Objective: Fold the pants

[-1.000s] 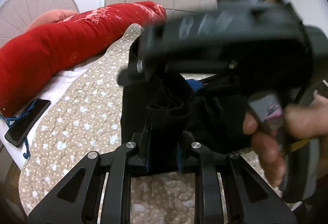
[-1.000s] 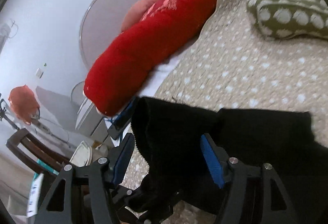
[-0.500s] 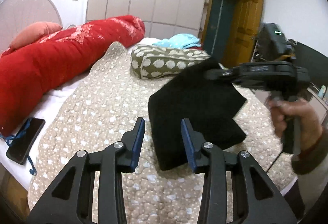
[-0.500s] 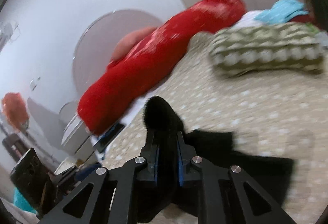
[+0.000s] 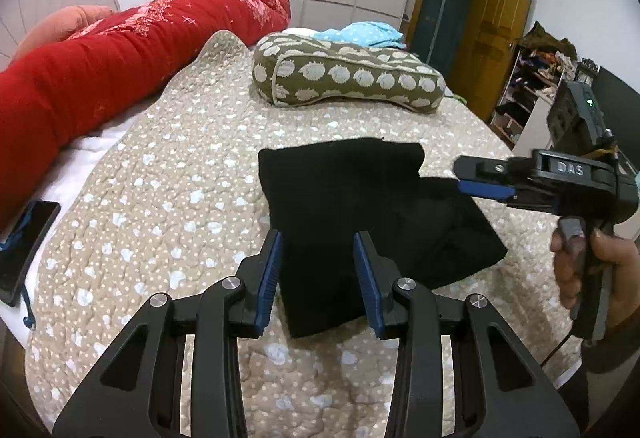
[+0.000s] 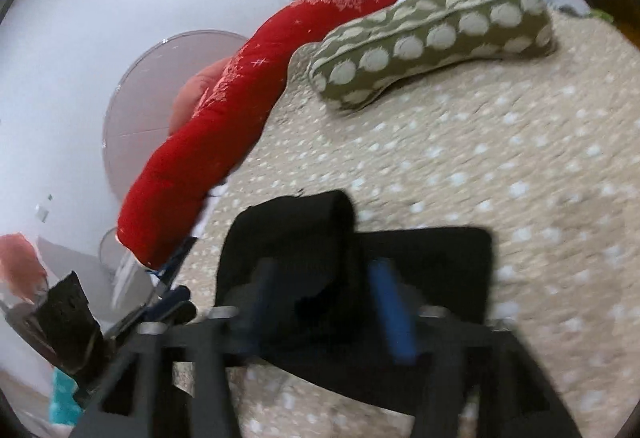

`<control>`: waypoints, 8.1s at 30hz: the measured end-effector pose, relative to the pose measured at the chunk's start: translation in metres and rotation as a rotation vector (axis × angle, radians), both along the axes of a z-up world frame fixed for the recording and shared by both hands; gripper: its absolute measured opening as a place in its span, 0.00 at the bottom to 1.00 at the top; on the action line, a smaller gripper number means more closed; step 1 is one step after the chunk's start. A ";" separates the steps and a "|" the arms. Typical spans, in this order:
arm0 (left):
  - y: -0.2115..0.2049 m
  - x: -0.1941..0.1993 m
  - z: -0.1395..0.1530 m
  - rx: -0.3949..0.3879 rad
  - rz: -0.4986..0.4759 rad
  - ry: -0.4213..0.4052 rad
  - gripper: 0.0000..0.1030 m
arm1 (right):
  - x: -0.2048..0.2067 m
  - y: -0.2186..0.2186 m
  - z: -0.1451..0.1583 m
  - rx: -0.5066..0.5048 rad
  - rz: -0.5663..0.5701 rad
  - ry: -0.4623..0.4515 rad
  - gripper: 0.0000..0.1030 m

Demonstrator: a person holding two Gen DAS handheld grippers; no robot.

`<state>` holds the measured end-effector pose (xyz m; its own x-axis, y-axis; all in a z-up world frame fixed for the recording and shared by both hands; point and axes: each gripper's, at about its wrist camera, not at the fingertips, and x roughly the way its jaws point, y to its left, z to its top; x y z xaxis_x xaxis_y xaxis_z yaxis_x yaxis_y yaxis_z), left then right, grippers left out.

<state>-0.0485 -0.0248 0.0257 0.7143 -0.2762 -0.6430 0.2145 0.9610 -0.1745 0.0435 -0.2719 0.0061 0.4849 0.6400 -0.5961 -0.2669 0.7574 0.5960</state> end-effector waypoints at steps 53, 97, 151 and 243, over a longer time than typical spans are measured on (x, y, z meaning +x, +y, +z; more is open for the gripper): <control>-0.075 0.114 -0.028 0.150 0.008 0.121 0.54 | 0.027 0.000 -0.007 -0.307 -0.095 -0.044 0.18; -0.070 0.081 -0.047 0.049 0.022 0.235 0.88 | -0.003 -0.004 -0.019 -0.408 -0.123 -0.064 0.19; -0.071 0.096 -0.020 -0.083 -0.126 0.229 0.72 | -0.013 -0.052 -0.010 -0.082 -0.198 -0.075 0.39; -0.127 0.034 0.001 0.170 0.017 0.037 0.75 | -0.073 -0.036 0.024 -0.468 -0.318 -0.113 0.45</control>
<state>-0.0143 -0.1521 0.0264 0.6929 -0.1494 -0.7054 0.1943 0.9808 -0.0170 -0.0290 -0.3080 0.0302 0.6876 0.1328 -0.7138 -0.0253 0.9869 0.1592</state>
